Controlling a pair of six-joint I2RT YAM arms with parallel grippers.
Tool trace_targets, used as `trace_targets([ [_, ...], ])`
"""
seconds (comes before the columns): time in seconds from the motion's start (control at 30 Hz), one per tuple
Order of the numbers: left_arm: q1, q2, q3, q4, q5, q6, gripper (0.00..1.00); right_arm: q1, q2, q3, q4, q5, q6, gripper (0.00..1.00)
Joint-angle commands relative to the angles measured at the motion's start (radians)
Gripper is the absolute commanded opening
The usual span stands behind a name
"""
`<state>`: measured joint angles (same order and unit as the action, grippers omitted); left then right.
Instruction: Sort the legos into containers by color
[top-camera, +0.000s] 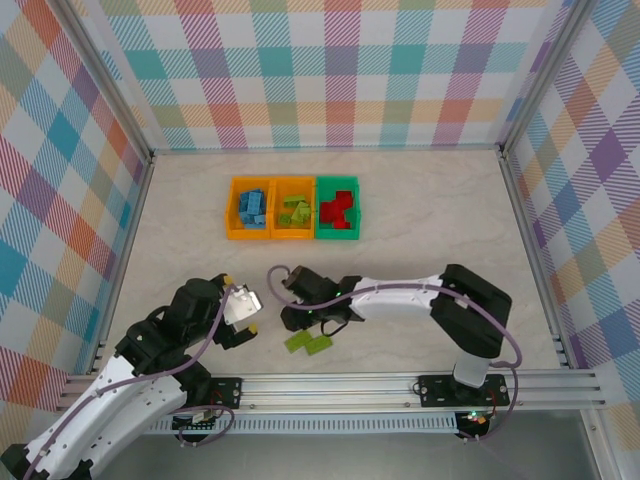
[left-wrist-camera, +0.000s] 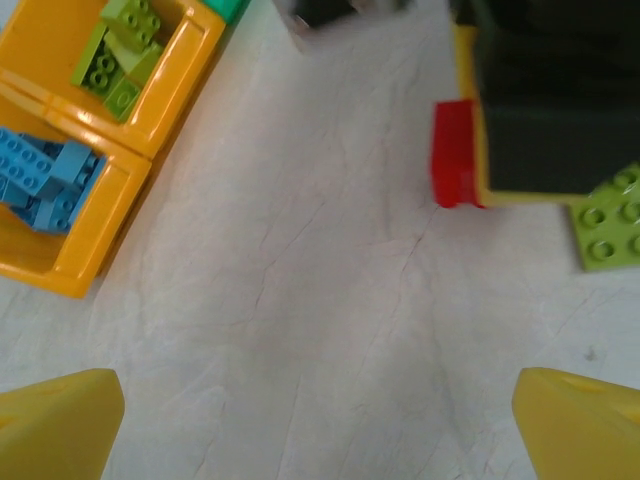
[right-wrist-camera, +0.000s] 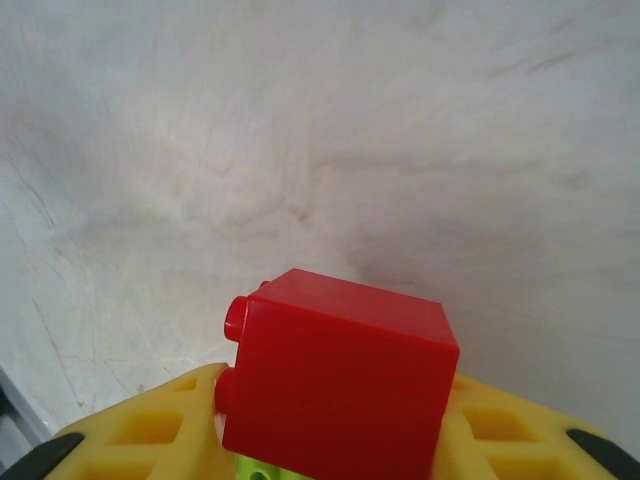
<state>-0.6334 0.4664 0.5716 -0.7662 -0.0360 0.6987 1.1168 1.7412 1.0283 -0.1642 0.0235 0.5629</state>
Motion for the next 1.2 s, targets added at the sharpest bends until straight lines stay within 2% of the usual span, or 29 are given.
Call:
trace_targets([
  [0.0, 0.012, -0.034, -0.025, 0.074, 0.119, 0.005, 1.00, -0.063, -0.084, -0.010, 0.071, -0.037, 0.012, 0.31],
  [0.23, 0.051, -0.051, -0.059, 0.278, 0.115, -0.251, 1.00, -0.244, -0.122, 0.032, 0.083, -0.086, -0.027, 0.31],
  [0.4, 0.078, -0.050, -0.072, 0.369, 0.207, -0.357, 1.00, -0.360, -0.082, 0.138, 0.015, 0.025, -0.129, 0.32],
  [0.5, 0.083, -0.030, -0.059, 0.399, 0.197, -0.452, 1.00, -0.421, -0.038, 0.196, 0.012, 0.093, -0.193, 0.31],
  [0.6, 0.087, 0.018, -0.013, 0.380, 0.138, -0.538, 1.00, -0.477, 0.040, 0.294, -0.021, 0.128, -0.239, 0.32],
  [0.83, 0.100, 0.101, 0.051, 0.307, 0.134, -0.512, 1.00, -0.548, 0.243, 0.581, -0.162, 0.119, -0.300, 0.39],
  [0.9, 0.101, 0.104, 0.050, 0.304, 0.139, -0.524, 1.00, -0.548, 0.280, 0.645, -0.203, 0.120, -0.306, 0.49],
  [1.0, 0.101, 0.106, 0.041, 0.304, 0.107, -0.541, 1.00, -0.548, 0.281, 0.669, -0.219, 0.122, -0.296, 0.62],
  [1.17, 0.109, 0.128, 0.047, 0.299, 0.048, -0.570, 1.00, -0.548, 0.178, 0.599, -0.220, 0.091, -0.290, 0.65],
])
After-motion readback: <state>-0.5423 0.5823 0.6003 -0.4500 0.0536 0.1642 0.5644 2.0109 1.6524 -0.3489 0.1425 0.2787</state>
